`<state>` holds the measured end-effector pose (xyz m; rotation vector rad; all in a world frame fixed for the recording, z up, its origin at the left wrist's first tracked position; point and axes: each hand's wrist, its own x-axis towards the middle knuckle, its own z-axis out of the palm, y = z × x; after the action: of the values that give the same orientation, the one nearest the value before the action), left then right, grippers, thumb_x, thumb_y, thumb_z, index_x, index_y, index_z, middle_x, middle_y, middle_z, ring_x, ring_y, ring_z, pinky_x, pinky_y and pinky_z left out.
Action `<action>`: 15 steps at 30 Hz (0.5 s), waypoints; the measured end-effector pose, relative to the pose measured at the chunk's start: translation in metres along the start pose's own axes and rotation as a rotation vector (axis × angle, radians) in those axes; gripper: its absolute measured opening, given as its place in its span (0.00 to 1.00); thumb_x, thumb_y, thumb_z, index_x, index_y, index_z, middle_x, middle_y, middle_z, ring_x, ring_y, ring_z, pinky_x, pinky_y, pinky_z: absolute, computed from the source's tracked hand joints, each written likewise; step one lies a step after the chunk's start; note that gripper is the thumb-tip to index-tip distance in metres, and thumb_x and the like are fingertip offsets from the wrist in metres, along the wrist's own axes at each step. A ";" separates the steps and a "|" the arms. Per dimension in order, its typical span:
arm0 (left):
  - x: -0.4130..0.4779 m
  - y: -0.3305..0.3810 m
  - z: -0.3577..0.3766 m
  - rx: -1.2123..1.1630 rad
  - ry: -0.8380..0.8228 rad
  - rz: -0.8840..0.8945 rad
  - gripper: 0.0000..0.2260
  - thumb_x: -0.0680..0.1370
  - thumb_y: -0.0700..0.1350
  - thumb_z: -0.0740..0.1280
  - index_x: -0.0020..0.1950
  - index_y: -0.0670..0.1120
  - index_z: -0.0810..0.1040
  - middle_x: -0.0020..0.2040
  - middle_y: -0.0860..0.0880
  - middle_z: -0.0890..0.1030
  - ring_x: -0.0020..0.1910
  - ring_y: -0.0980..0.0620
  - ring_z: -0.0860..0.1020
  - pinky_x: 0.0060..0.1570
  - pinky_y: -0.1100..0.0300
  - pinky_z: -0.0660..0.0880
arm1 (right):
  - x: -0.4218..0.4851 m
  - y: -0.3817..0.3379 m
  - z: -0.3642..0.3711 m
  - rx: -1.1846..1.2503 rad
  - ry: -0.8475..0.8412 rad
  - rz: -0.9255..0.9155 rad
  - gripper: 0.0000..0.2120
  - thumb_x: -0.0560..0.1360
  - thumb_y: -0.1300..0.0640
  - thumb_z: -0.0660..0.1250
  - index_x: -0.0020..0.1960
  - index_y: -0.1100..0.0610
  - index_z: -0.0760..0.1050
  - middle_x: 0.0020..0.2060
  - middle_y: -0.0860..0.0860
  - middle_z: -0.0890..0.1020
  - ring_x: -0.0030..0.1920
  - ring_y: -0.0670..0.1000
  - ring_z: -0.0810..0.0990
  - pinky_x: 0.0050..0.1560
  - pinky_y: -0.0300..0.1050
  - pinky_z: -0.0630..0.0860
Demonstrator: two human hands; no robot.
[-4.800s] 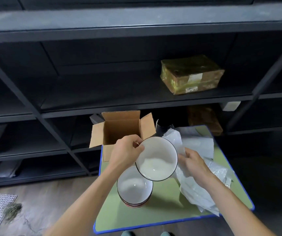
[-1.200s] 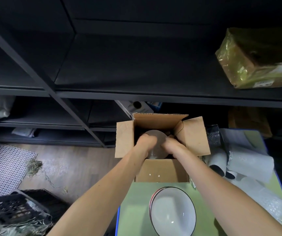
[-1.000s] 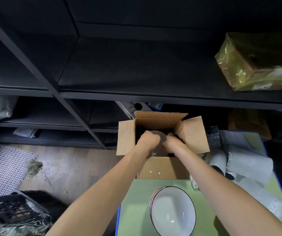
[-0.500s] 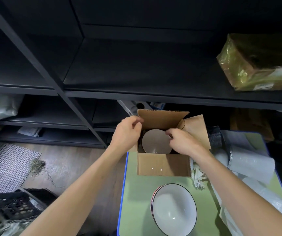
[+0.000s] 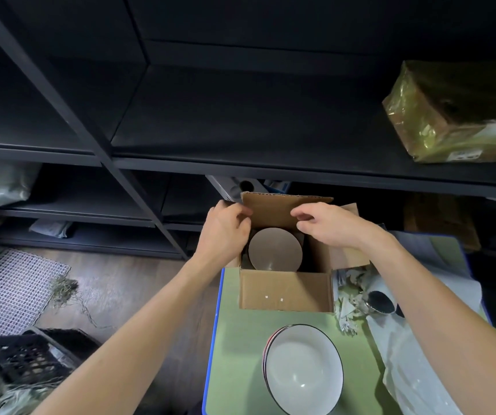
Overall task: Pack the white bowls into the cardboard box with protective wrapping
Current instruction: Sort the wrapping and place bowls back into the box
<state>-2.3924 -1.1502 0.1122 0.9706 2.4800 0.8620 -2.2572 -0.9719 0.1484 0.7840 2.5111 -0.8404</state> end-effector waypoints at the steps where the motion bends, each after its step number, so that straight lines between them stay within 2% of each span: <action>1: -0.001 0.000 0.001 0.012 0.003 0.017 0.12 0.81 0.46 0.62 0.62 0.51 0.80 0.53 0.52 0.74 0.57 0.50 0.74 0.55 0.57 0.75 | -0.001 -0.001 0.000 -0.008 -0.003 -0.004 0.21 0.83 0.51 0.58 0.76 0.49 0.67 0.72 0.47 0.72 0.69 0.47 0.72 0.64 0.39 0.67; 6: 0.000 -0.001 -0.003 0.058 0.009 0.025 0.13 0.82 0.46 0.60 0.65 0.50 0.78 0.60 0.49 0.76 0.62 0.50 0.71 0.54 0.62 0.70 | -0.005 -0.004 -0.002 -0.082 -0.001 -0.012 0.21 0.83 0.51 0.59 0.76 0.49 0.66 0.73 0.47 0.71 0.70 0.49 0.71 0.70 0.47 0.69; 10: 0.000 -0.004 -0.004 0.063 0.014 0.019 0.14 0.81 0.46 0.61 0.65 0.50 0.78 0.60 0.49 0.77 0.60 0.50 0.72 0.51 0.62 0.69 | -0.007 -0.008 0.005 -0.128 0.003 -0.011 0.23 0.82 0.49 0.62 0.76 0.50 0.66 0.73 0.49 0.71 0.70 0.51 0.72 0.69 0.48 0.70; 15: -0.006 -0.004 0.002 0.062 -0.030 0.011 0.16 0.80 0.45 0.66 0.68 0.49 0.75 0.63 0.48 0.74 0.63 0.48 0.72 0.58 0.56 0.73 | 0.006 -0.026 0.037 -0.212 -0.093 0.051 0.31 0.78 0.41 0.66 0.77 0.51 0.64 0.73 0.56 0.69 0.68 0.57 0.74 0.65 0.51 0.73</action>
<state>-2.3895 -1.1559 0.1090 1.0109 2.4918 0.7723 -2.2714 -1.0106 0.1292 0.7182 2.4370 -0.5686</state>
